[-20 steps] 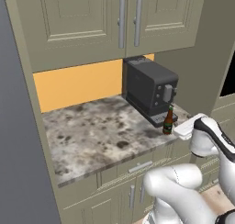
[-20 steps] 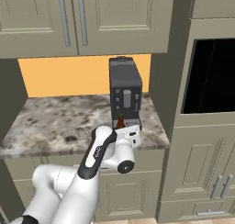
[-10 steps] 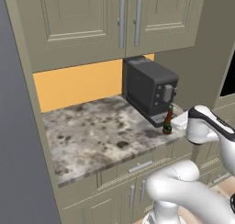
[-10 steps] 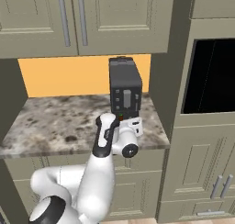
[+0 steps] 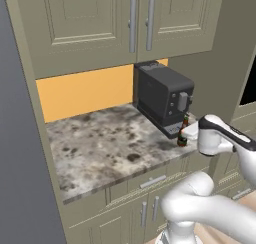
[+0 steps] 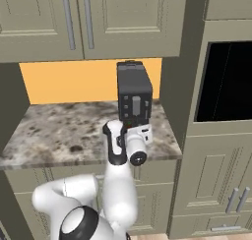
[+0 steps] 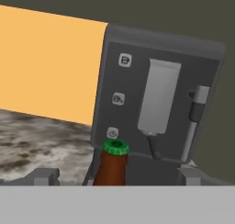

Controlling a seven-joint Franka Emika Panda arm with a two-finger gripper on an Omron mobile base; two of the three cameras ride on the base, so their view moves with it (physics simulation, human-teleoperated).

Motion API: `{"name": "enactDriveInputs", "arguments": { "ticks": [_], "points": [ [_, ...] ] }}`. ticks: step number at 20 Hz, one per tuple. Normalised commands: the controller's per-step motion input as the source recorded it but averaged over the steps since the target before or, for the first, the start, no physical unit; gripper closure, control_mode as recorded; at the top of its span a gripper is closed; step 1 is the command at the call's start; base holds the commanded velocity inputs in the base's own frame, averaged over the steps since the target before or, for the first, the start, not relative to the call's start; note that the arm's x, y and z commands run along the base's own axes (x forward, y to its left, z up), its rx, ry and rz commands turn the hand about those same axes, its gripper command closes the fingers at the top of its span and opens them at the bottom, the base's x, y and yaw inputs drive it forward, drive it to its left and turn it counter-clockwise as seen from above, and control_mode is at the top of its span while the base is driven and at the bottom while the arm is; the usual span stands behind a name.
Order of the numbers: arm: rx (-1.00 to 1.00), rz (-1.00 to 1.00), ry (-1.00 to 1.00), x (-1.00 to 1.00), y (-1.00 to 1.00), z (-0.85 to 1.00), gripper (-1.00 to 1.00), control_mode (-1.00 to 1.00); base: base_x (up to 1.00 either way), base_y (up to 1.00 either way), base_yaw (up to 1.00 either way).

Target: Move the drinks to the dining counter.

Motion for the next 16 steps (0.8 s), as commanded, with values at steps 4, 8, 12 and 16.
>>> {"name": "enactDriveInputs", "arguments": {
  "ticks": [4, 8, 12, 16],
  "points": [
    [0.00, 0.00, 0.00, 0.09, 0.03, -0.14, -1.00, -1.00, 0.00, 0.00, 0.00],
    [0.00, 0.00, 0.00, 0.22, 0.03, -0.04, -1.00, -1.00, 0.00, 0.00, 0.00],
    [0.00, 0.00, 0.01, 0.30, 0.00, 0.00, -1.00, -1.00, 0.00, 0.00, 0.00],
    [0.00, 0.00, 0.01, 0.24, 0.00, -0.01, -1.00, -1.00, 0.00, 0.00, 0.00]
  ]
}}
